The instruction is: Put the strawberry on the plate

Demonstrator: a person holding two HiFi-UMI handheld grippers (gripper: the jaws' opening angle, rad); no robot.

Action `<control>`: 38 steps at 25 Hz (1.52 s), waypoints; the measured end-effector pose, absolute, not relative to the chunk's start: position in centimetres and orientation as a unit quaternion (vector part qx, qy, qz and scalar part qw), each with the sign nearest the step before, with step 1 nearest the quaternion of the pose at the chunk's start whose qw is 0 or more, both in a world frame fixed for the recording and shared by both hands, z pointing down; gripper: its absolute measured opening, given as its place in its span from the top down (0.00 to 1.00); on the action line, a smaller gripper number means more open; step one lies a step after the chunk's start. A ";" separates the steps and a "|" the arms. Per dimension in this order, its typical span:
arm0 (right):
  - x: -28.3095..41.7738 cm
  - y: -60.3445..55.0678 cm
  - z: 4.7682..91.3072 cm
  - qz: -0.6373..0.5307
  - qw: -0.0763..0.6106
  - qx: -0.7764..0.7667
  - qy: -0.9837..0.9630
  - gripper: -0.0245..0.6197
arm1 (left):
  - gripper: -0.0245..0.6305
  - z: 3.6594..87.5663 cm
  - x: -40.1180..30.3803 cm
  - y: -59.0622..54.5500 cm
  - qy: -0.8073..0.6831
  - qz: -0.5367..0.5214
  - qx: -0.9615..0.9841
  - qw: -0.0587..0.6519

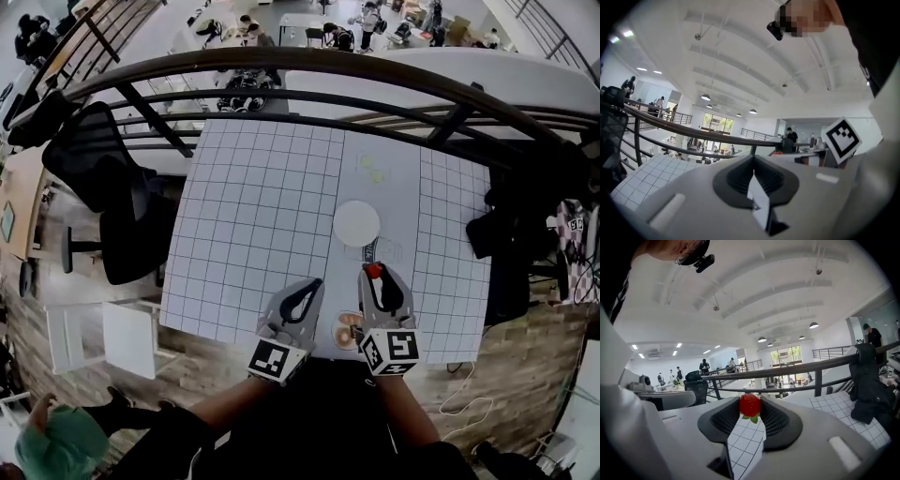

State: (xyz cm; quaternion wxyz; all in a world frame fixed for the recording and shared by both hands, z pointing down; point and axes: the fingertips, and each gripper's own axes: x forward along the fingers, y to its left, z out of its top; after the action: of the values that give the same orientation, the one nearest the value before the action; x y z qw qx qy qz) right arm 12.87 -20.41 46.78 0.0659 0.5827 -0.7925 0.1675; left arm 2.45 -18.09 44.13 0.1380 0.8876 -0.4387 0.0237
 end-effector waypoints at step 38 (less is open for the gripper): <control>14.1 -33.9 68.1 0.209 0.215 0.513 -0.804 0.75 | 0.95 52.1 5.2 -25.0 -0.452 0.091 0.867 0.189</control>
State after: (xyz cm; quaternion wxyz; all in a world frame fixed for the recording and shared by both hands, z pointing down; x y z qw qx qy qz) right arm 14.14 -33.91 68.05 0.2155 0.5132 -0.8040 0.2093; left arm 5.21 -24.98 52.08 0.1892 0.8671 -0.4518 0.0907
